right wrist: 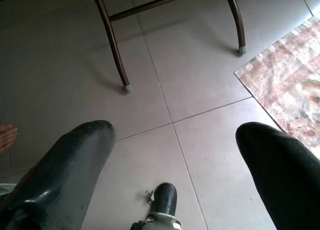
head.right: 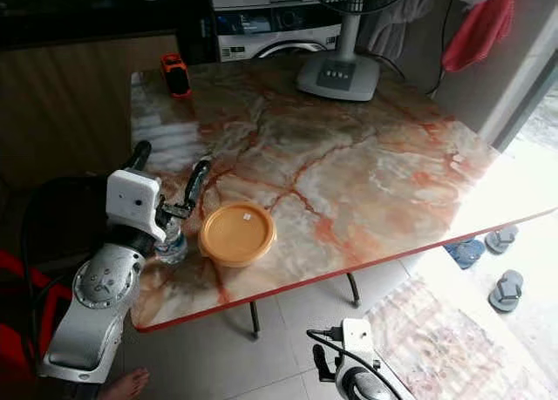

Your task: Restocking fridge

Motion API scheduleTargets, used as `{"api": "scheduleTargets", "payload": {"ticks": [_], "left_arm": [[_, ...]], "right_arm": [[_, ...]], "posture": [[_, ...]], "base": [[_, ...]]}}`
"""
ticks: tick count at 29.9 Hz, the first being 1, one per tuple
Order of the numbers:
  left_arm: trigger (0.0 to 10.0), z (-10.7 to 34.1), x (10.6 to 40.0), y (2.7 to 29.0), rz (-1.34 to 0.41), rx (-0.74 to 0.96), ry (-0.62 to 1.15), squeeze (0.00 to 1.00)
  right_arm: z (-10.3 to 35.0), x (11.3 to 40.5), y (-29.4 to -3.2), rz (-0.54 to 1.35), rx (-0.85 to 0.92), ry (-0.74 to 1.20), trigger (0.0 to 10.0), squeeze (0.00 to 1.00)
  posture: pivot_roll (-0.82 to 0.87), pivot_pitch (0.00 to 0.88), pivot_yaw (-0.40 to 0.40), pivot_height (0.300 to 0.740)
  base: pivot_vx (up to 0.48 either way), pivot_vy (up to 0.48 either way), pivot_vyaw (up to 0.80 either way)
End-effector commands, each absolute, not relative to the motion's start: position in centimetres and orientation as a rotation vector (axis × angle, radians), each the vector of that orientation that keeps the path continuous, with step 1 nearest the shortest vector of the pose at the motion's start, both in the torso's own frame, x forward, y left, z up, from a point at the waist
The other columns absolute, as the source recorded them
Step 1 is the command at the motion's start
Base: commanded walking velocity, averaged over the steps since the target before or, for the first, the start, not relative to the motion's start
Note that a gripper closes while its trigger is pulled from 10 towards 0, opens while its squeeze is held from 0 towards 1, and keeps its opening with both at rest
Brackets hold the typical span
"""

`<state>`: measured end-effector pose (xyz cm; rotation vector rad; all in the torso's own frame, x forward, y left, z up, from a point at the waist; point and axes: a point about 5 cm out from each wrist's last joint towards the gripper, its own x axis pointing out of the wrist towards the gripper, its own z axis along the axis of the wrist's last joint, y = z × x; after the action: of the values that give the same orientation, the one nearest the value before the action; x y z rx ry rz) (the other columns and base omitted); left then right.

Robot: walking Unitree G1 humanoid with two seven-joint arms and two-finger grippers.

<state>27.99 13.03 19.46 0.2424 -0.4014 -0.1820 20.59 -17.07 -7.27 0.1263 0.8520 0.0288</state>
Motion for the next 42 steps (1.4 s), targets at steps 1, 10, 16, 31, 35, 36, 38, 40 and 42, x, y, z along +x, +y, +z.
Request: {"api": "scheduleTargets", "payload": {"ticks": [1,10,16,31,35,36,38,40,42], "left_arm": [[10.0,20.2,27.7,12.8,-0.194,0.245,-0.432,0.00],[10.0,21.6,27.9,12.7,-0.182,0.164,-0.419,0.00],[10.0,25.0,28.9,12.6,-0.205,-0.025,-0.343,0.00],[10.0,28.6,28.6,14.3,-0.360,0.047,0.110,0.00],[10.0,28.5,27.8,14.8,-0.432,0.178,0.181,0.00],[10.0,27.9,27.5,15.1,-0.450,0.227,0.219,0.00],[10.0,27.5,27.3,15.4,-0.462,0.255,0.246,0.00],[10.0,25.9,26.9,16.0,-0.476,0.271,0.335,0.00],[10.0,25.0,26.7,16.2,-0.482,0.246,0.397,0.00]], "right_arm": [[-7.3,20.6,-17.0,0.030,0.126,0.851,10.0,0.00],[-7.2,20.8,-17.0,0.039,0.118,0.851,10.0,0.00],[-7.2,20.8,-16.9,0.054,0.107,0.855,10.0,0.00],[-7.2,21.0,-16.3,0.082,0.089,0.869,10.0,0.00],[-7.1,21.0,-16.2,0.084,0.091,0.870,10.0,0.00],[-7.1,21.0,-16.2,0.086,0.090,0.871,10.0,0.00],[-7.1,21.0,-16.2,0.087,0.090,0.871,10.0,0.00],[-7.2,20.9,-16.3,0.092,0.085,0.875,10.0,0.00],[-7.3,20.8,-16.5,0.094,0.081,0.878,10.0,0.00]], "posture": [[0.15,0.024,-0.046,0.740],[0.15,0.027,-0.048,0.740],[0.15,0.032,-0.051,0.740],[0.19,0.032,-0.055,0.740],[0.19,0.033,-0.053,0.740],[0.19,0.028,-0.049,0.740],[0.19,0.028,-0.049,0.740],[0.19,0.027,-0.048,0.740],[0.19,0.027,-0.050,0.740]], "base": [[0.000,0.000,0.00],[0.000,0.000,0.00],[0.000,0.000,0.00],[0.000,0.000,0.00],[0.000,0.000,0.00],[0.000,0.000,0.00],[0.000,0.000,0.00],[0.000,0.000,0.00],[0.000,0.000,0.00]]}}
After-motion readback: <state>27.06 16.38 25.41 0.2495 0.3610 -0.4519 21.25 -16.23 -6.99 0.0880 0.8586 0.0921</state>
